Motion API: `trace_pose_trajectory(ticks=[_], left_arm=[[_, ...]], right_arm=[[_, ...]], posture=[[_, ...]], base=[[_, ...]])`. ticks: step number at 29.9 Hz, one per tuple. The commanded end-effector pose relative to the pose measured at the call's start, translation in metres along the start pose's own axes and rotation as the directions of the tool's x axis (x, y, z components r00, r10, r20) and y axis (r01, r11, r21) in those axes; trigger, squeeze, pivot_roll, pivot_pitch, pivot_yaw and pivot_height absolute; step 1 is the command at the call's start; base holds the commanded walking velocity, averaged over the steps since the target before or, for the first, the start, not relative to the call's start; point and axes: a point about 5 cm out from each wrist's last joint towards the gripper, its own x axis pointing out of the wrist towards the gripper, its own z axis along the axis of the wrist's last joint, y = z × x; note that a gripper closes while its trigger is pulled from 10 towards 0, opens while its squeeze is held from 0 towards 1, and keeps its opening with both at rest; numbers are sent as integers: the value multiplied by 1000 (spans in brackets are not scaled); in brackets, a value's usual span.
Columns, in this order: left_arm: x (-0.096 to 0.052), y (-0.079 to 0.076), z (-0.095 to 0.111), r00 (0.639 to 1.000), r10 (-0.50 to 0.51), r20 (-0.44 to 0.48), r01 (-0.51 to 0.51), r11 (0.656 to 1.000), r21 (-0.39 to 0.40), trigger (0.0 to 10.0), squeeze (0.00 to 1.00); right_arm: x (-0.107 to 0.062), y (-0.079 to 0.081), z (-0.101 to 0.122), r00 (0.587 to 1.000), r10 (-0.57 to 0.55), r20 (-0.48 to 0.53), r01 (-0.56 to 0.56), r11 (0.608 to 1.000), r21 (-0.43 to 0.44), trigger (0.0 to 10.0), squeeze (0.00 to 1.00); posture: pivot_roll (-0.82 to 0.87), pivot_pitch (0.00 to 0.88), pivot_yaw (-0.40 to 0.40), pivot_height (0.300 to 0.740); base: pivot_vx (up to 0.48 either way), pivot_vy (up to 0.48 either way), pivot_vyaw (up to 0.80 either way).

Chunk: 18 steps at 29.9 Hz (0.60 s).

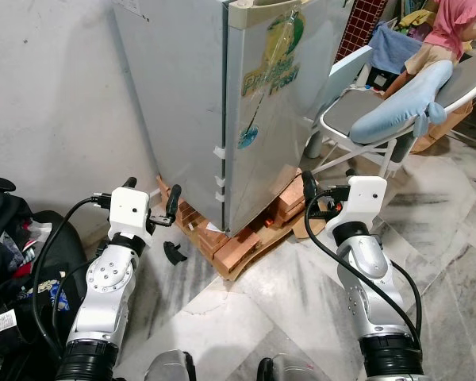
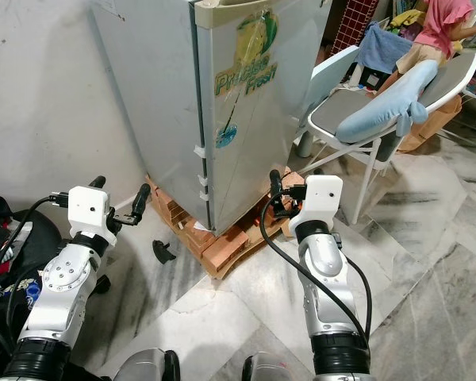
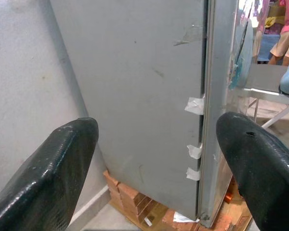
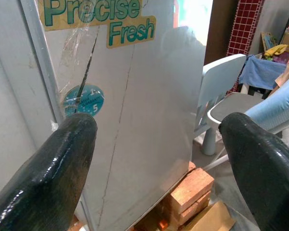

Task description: Restocking fridge

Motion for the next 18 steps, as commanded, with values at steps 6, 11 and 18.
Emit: trace_pose_trajectory(ticks=[6,11,18], left_arm=[[6,-2,5,999,33,11,-33,999,-30,10000,0],[7,-4,5,1000,23,3,-23,999,-33,10000,0],[8,-5,7,1000,20,16,-20,1000,-19,10000,0]], right_arm=[[5,3,0,1000,6,9,-6,1000,3,10000,0],[6,5,0,1000,11,1,-11,1000,4,10000,0],[6,4,0,1000,12,4,-12,1000,6,10000,0]], posture=[[18,69,-27,740],[18,72,-27,740],[18,75,-29,740]], base=[[0,0,0],[0,0,0],[0,200,-800]])
